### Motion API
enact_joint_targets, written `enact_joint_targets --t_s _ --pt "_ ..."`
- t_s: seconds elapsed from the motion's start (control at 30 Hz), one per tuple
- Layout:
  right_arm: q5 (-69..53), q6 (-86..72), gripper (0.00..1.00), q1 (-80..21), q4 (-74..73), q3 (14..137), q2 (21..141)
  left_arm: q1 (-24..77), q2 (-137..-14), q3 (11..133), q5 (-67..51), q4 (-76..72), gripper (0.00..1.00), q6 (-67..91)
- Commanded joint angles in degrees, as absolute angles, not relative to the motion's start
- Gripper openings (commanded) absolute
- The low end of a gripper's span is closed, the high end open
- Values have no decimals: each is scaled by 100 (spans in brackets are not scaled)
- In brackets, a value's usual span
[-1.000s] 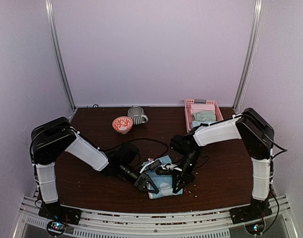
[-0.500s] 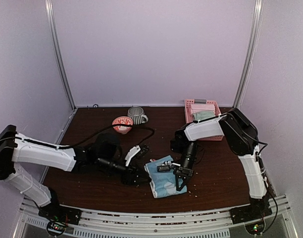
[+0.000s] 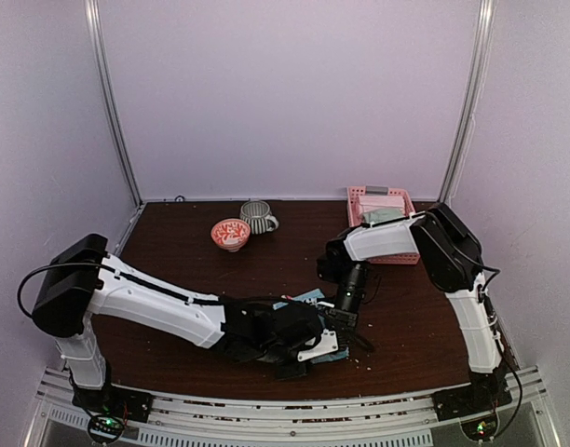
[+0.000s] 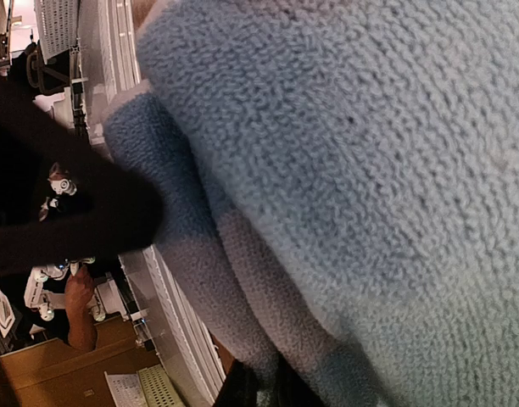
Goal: Roll the towels
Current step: Roll the towel at the center of the board.
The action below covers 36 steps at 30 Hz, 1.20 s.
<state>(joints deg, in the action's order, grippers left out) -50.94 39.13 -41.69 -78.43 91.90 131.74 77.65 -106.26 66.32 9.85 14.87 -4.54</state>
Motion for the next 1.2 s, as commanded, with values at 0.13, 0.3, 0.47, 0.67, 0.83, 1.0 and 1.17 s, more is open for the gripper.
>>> enact_joint_targets --t_s 0.13,0.3,0.47,0.67,0.83,1.0,1.17 --pt "-4839 3863 0 -4140 -7612 9255 13381 7778 -10881 6614 1769 1672 44 -878" --pt "-4894 3883 0 -4140 -7602 9250 13442 7796 -10876 6525 1809 1627 41 -821" --pt "-4913 3902 0 -4140 -7610 9246 13459 8037 -10584 6548 1985 1625 46 -914" --pt "-4917 3898 0 -4140 -7619 9259 13467 8504 -10612 6653 2556 1634 53 -1112" --pt "-4931 3919 0 -4135 -7636 9247 13478 8516 -10791 6680 2475 1611 45 -1042" --pt "-4946 3970 0 -4140 -7678 9229 13484 8508 -11003 6682 2535 1668 43 -971" --pt "-4987 3999 0 -4140 -7683 9213 13485 8487 -11153 6624 2725 1630 46 -922"
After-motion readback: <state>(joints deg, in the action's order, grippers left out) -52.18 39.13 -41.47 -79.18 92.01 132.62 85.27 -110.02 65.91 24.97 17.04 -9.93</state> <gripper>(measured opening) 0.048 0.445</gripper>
